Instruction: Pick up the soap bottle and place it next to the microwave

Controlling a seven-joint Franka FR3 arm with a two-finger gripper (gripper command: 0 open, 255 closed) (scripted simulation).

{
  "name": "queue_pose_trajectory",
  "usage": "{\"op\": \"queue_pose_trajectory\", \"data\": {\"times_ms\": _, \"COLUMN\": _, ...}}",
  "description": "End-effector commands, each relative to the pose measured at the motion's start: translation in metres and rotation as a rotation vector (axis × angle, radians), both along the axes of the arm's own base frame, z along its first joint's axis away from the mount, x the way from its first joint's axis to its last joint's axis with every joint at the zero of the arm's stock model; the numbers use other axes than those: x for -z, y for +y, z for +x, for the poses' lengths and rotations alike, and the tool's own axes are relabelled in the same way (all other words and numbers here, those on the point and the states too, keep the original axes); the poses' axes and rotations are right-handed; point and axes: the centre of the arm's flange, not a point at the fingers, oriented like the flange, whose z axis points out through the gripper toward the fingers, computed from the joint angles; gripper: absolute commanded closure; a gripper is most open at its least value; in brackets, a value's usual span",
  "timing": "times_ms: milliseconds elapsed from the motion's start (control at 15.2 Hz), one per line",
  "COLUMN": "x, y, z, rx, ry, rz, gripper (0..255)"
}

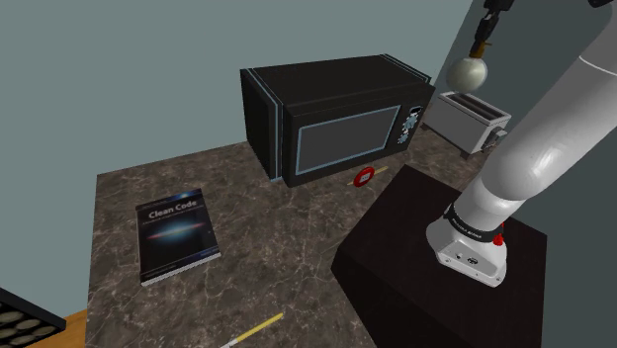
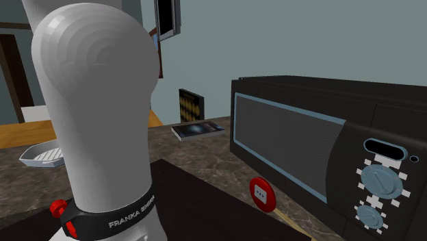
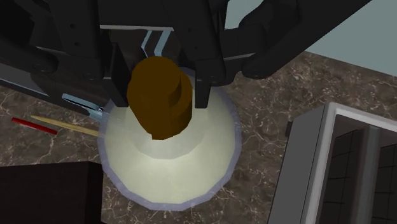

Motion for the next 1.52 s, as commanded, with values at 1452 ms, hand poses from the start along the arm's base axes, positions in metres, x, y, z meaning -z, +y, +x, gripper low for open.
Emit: {"op": "queue_pose_trajectory", "data": {"times_ms": 1452, "x": 0.126, "y": 0.001, "z": 0.000, "rx": 0.000, "ry": -0.001, "rz": -0.001, "gripper": 255}}
